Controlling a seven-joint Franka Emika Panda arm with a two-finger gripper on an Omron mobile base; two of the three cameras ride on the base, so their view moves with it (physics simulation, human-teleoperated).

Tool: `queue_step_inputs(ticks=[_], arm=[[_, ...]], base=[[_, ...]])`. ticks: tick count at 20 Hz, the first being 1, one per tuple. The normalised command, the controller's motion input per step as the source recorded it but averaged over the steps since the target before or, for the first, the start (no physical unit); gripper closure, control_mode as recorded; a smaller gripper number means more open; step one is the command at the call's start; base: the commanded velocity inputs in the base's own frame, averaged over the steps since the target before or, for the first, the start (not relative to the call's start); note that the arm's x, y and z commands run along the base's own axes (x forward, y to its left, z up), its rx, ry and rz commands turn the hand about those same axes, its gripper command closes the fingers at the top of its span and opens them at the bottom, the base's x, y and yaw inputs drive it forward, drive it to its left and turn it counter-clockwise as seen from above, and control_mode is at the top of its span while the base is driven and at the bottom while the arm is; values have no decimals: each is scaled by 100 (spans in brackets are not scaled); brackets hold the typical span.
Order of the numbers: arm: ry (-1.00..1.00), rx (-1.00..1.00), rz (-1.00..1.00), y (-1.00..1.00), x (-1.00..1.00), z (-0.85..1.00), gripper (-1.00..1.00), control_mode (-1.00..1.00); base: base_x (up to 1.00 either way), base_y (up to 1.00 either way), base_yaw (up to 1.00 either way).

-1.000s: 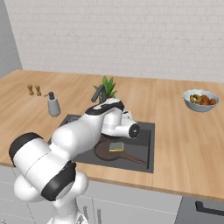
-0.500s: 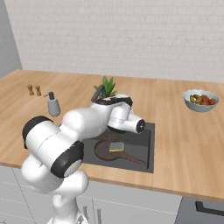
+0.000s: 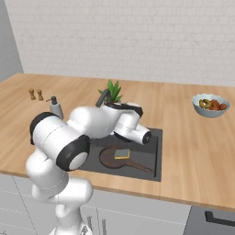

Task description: Pick the pan and sponge and place them into the sink. Then turn on the water.

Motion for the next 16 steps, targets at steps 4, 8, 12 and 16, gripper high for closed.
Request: queue_step_inputs(ticks=[4, 8, 12, 16], arm=[[-7, 0, 0, 12, 17, -23, -100, -100], [-5, 1, 0, 8, 30, -12, -100, -100], [0, 3, 0, 7, 38, 0, -100, -100], [0, 3, 0, 0, 44, 0, -100, -100]], base=[[0, 0, 0], [0, 0, 0], [0, 0, 0], [0, 0, 0]])
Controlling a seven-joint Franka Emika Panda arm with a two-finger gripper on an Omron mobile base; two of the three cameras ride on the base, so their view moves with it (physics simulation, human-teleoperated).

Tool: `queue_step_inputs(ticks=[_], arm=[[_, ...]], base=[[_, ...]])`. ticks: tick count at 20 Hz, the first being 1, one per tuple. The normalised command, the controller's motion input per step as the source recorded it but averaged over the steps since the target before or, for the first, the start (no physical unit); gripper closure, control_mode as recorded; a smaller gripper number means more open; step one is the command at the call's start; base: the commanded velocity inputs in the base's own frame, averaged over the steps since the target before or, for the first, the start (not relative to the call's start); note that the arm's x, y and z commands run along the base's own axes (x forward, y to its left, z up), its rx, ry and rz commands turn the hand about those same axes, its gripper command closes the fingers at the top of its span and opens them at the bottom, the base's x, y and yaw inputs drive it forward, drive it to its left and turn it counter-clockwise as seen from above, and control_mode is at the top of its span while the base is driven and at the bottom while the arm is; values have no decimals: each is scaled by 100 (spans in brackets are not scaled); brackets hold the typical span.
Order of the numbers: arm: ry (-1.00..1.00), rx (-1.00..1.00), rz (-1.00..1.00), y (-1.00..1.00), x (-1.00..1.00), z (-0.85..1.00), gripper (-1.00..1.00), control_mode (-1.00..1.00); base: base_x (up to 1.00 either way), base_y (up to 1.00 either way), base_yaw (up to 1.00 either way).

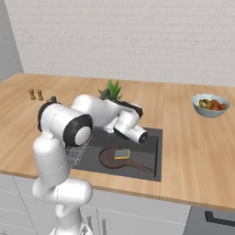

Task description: Pick the pan and sponge and place them into the sink. Then turn on the water.

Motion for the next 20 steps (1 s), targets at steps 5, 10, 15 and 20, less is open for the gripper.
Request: queue_step_inputs(ticks=[5, 10, 15, 20], arm=[[0, 3, 0, 0, 43, -3, -100, -100], [0, 0, 0, 0, 41, -13, -100, -100], [0, 0, 0, 0, 41, -21, -100, -100], [0, 0, 0, 0, 39, -21, -100, -100]], base=[[0, 0, 0], [0, 0, 0], [0, 0, 0], [0, 0, 0]])
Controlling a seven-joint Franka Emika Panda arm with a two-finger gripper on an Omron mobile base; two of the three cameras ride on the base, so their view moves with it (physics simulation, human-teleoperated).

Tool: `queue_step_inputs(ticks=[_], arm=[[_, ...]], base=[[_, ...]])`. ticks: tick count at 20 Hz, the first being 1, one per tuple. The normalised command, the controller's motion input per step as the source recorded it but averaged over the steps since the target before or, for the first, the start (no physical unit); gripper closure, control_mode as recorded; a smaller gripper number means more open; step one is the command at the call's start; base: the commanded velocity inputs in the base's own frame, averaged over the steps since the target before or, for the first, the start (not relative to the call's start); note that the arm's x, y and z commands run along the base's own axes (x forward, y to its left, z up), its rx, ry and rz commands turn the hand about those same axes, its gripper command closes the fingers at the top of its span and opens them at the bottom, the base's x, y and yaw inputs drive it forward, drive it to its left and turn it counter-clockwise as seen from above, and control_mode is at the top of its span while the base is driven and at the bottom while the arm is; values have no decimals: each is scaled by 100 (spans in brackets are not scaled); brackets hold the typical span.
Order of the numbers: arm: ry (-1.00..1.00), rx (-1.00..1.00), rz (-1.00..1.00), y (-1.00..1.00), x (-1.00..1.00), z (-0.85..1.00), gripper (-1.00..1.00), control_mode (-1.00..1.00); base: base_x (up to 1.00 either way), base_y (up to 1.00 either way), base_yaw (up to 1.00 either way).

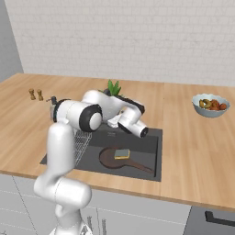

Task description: Pick the pan and sponge and place them into the sink. Then turn on the water.

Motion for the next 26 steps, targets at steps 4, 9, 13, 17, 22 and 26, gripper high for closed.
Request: queue_step_inputs(ticks=[4, 9, 13, 17, 22, 26], arm=[[0, 1, 0, 0, 34, -20, -100, -100], [0, 3, 0, -2, 33, -4, -100, -100], [0, 4, 0, -2, 35, 0, -100, -100], [0, 1, 0, 0, 33, -5, -100, -100], [0, 0, -1, 0, 22, -4, 100, -100], [0, 3, -2, -15, 7, -3, 100, -100]], base=[[0, 0, 0], [0, 0, 0], [0, 0, 0], [0, 0, 0], [0, 0, 0], [0, 0, 0]])
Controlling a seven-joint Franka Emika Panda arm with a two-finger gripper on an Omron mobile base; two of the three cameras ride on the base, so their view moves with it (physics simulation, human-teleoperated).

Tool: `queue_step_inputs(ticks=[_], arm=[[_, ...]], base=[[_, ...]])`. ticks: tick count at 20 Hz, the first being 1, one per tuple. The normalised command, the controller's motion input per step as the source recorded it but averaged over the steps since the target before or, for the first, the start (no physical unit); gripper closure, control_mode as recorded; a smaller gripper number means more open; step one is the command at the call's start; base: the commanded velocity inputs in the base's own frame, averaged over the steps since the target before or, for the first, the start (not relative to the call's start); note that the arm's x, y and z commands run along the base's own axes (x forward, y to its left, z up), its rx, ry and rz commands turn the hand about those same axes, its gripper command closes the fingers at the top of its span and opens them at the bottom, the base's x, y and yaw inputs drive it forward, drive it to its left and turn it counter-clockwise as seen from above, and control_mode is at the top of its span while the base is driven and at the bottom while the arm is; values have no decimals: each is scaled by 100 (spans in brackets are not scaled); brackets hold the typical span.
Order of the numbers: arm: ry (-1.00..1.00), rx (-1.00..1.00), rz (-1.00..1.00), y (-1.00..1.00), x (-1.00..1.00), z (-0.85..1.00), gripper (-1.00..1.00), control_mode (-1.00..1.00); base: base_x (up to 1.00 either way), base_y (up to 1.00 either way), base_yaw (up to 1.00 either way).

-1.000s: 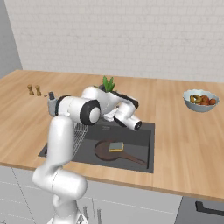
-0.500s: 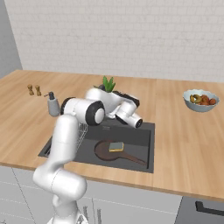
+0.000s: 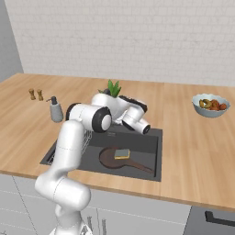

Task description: Pick the pan and sponge and place them into the sink. Then turn on the water.

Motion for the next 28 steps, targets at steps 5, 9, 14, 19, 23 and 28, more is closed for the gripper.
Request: queue_step_inputs(ticks=[5, 9, 14, 19, 23, 28], arm=[[0, 6, -6, -30, 6, -1, 100, -100], [0, 12, -11, -66, 2, -2, 100, -100], [0, 14, -13, -89, 13, -13, 100, -100], [0, 11, -15, -99, 13, -25, 100, -100], [0, 13, -8, -100, 9, -28, 100, -100], [1, 9, -3, -100, 2, -33, 100, -100]], base=[[0, 0, 0], [0, 0, 0], [0, 0, 0], [0, 0, 0], [0, 0, 0], [0, 0, 0]])
